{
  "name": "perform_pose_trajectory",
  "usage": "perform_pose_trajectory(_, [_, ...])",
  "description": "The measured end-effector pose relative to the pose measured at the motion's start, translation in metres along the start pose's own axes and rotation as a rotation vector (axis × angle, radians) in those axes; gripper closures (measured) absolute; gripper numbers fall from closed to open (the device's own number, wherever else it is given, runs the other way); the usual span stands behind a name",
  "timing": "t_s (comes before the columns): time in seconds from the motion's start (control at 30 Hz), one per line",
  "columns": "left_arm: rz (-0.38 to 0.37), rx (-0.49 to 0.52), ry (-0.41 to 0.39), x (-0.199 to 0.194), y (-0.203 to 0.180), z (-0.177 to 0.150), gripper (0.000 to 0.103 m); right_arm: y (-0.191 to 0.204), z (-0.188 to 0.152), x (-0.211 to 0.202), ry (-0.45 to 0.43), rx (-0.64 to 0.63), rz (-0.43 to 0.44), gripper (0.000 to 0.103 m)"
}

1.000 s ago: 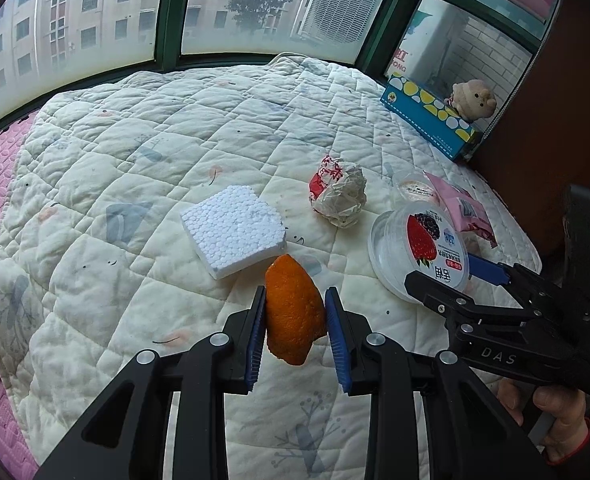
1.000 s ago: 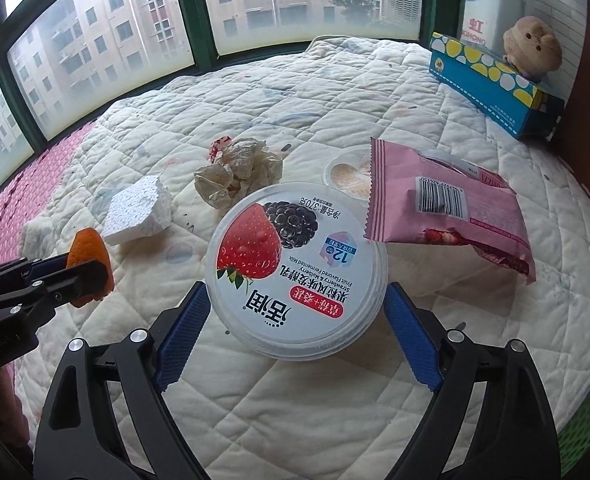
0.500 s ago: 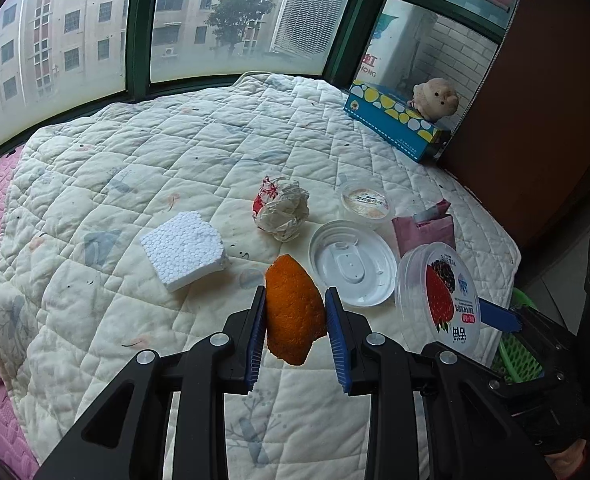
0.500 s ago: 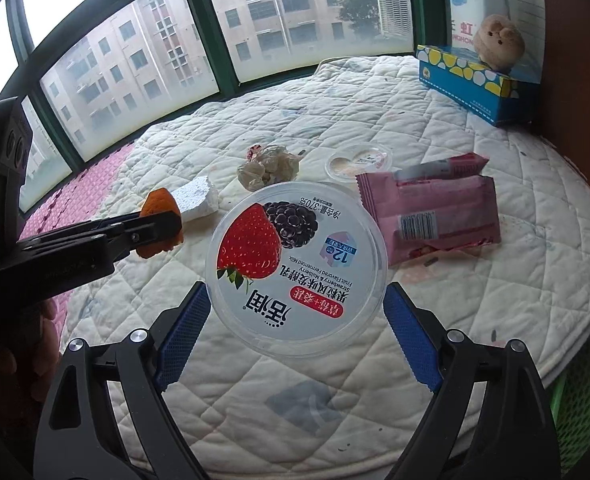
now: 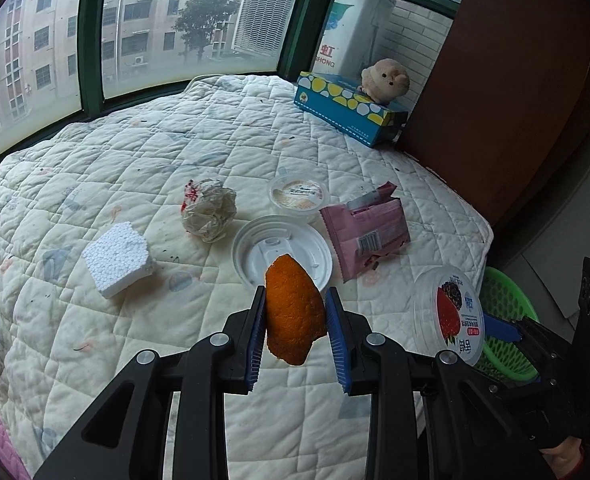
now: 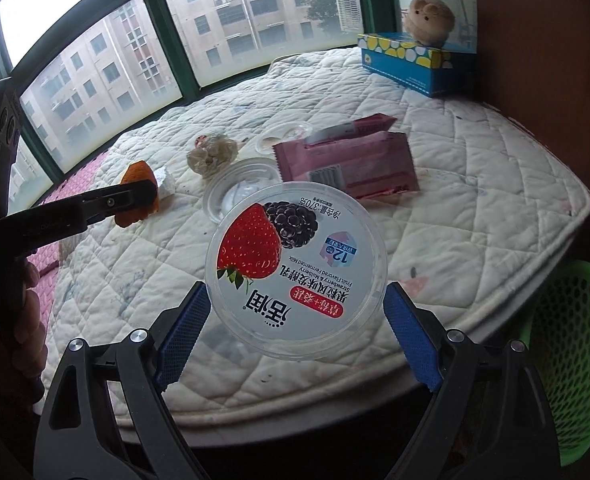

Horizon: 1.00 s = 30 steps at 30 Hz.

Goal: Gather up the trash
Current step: 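Carry the orange peel and yogurt tub over the green basket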

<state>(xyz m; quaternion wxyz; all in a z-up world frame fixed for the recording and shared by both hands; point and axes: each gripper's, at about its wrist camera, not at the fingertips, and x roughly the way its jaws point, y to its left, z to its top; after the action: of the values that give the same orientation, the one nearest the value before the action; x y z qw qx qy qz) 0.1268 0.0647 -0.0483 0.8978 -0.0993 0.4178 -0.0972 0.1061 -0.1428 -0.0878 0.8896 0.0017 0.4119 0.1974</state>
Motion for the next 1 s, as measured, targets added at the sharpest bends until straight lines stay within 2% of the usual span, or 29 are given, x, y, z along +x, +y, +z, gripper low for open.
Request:
perform_pose_trajectory(0.23, [-0.093,0.09,0.033,0.022,-0.062,0.0,0.075,-0.061,-0.02,-0.033,-0.029,0.088,-0.142,0.016])
perform_pose_trajectory(0.63, [-0.227,0.247,0.091,0.054,-0.177,-0.001,0.075,-0.185,-0.072,-0.088,-0.028,0.323,-0.363,0.015])
perform_pose_trajectory(0.8, [-0.269,0.303,0.116,0.065,-0.22,-0.006,0.075,-0.219,-0.094,-0.099,-0.007,0.391,-0.405,0.015])
perform_pose_trajectory(1.0, [-0.308,0.353,0.146,0.079,-0.259,-0.013,0.075,-0.235,-0.11,-0.105,-0.002,0.432,-0.42,0.014])
